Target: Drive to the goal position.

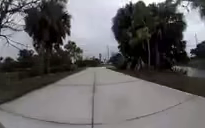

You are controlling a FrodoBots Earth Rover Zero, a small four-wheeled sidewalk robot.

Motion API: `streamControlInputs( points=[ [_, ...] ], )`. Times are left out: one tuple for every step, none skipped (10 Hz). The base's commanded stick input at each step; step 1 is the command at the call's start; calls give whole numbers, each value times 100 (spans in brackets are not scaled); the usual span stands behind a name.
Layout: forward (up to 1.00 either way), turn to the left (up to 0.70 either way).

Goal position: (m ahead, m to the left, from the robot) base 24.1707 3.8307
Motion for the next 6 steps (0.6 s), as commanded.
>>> streamControlInputs(
  points=[
    [85, 0],
    [85, 0],
    [85, 0],
    [85, 0],
    [85, 0],
    [85, 0]
  ],
)
